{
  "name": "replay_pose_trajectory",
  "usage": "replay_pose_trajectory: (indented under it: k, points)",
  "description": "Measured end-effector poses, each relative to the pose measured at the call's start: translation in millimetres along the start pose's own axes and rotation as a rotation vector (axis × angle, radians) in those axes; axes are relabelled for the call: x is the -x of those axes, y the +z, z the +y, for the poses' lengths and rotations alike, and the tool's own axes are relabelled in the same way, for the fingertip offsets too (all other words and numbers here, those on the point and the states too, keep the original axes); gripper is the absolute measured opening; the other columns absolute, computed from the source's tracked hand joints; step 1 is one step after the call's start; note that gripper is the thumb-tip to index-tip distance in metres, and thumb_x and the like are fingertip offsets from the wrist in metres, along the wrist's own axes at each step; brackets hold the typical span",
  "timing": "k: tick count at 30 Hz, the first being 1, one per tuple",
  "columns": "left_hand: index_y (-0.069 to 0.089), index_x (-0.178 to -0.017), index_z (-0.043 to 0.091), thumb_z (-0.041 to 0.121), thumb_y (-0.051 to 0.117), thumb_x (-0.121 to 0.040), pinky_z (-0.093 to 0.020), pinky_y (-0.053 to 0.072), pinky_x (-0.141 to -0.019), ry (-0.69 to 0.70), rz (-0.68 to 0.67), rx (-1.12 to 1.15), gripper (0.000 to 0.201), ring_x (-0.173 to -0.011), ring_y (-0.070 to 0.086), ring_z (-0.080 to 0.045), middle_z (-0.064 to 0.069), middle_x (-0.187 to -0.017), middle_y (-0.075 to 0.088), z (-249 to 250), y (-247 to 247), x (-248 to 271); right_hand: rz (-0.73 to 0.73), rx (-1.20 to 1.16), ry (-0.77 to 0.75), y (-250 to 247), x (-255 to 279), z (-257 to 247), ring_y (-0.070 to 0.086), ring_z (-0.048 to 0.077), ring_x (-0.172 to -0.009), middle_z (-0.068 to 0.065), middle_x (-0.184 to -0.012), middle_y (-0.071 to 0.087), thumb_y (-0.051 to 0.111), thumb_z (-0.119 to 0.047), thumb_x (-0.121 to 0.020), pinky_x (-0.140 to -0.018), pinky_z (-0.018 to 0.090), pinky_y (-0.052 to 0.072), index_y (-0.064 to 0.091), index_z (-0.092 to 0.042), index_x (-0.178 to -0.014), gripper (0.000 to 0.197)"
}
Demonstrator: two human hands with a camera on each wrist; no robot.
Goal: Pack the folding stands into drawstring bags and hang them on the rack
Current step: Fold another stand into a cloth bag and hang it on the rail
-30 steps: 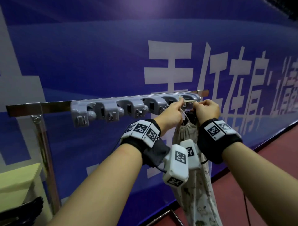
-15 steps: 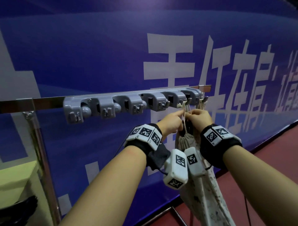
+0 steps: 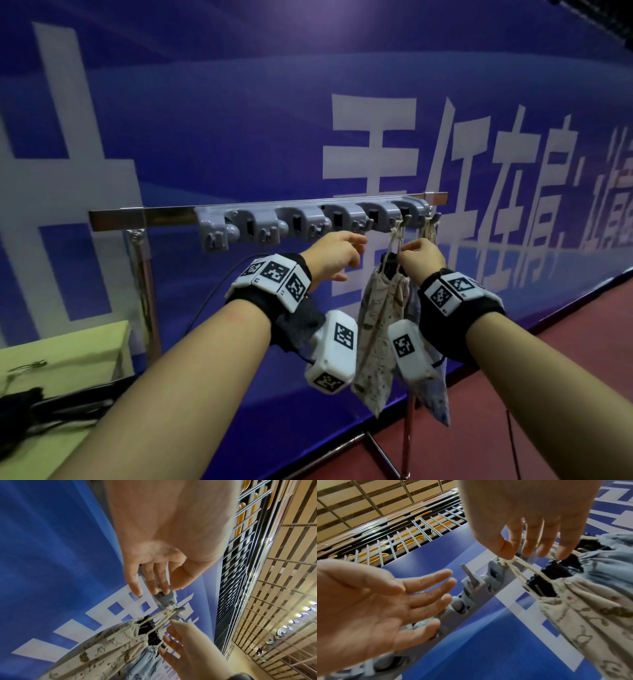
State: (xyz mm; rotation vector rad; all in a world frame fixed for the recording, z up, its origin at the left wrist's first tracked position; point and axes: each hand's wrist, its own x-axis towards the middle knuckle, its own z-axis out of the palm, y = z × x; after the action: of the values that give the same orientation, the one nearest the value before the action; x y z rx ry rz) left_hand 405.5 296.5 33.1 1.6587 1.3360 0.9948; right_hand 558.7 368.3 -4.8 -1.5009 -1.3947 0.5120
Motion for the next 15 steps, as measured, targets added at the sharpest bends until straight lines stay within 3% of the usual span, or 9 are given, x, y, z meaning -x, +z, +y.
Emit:
replay_pose_trajectory:
  k: [3, 6, 10, 13, 15]
  points:
    - [0.052, -0.129, 0.013, -0.009, 0.041, -0.088, -0.030, 0.044, -0.078, 0.028, 0.035, -0.006, 0.048, -0.107, 0.049, -0.014, 0.000, -0.115, 0.053, 9.7, -16.3, 18.6, -0.019, -0.010, -0.045, 2.5, 15.0, -17.6, 0.059, 0.035, -0.100, 0.019, -0.102, 0.064, 0.050, -0.004, -0.085, -0.086, 0.040, 0.050, 0.066, -0.004, -0.093, 0.017]
    - [0.053, -0.126, 0.013, -0.009, 0.042, -0.088, -0.030, 0.043, -0.078, 0.054, 0.079, 0.015, 0.045, -0.107, 0.050, -0.014, 0.000, -0.113, 0.055, 18.5, -35.7, 37.6, -0.039, -0.026, -0.079, 5.1, 31.0, -40.0, 0.056, 0.033, -0.089, 0.010, -0.076, 0.057, 0.050, -0.003, -0.083, -0.086, 0.045, 0.051, 0.061, -0.010, -0.076, 0.015]
    - [0.054, -0.120, 0.015, -0.008, 0.041, -0.088, -0.029, 0.043, -0.075, 0.076, 0.121, 0.033, 0.042, -0.093, 0.055, -0.009, 0.003, -0.100, 0.060, 27.3, -57.4, 59.4, -0.064, -0.039, -0.097, 9.6, 47.1, -66.9, 0.052, 0.026, -0.086, 0.010, -0.087, 0.055, 0.051, -0.005, -0.081, -0.085, 0.042, 0.049, 0.056, -0.013, -0.091, 0.014]
    - [0.055, -0.114, 0.018, -0.007, 0.043, -0.088, -0.026, 0.044, -0.068, 0.099, 0.162, 0.019, 0.038, -0.081, 0.052, -0.005, 0.003, -0.104, 0.057, 29.4, -73.8, 75.1, -0.112, -0.028, -0.136, 17.2, 62.3, -89.7, 0.052, 0.027, -0.078, 0.013, -0.082, 0.055, 0.049, -0.004, -0.082, -0.076, 0.039, 0.050, 0.053, -0.013, -0.081, 0.009]
    - [0.055, -0.115, 0.018, -0.006, 0.045, -0.088, -0.024, 0.044, -0.067, 0.109, 0.179, 0.014, 0.037, -0.083, 0.053, -0.010, 0.002, -0.107, 0.057, 30.5, -82.5, 81.8, -0.138, -0.034, -0.170, 22.9, 69.9, -103.2, 0.050, 0.024, -0.072, 0.010, -0.075, 0.052, 0.049, -0.003, -0.083, -0.071, 0.036, 0.047, 0.049, -0.014, -0.074, 0.014]
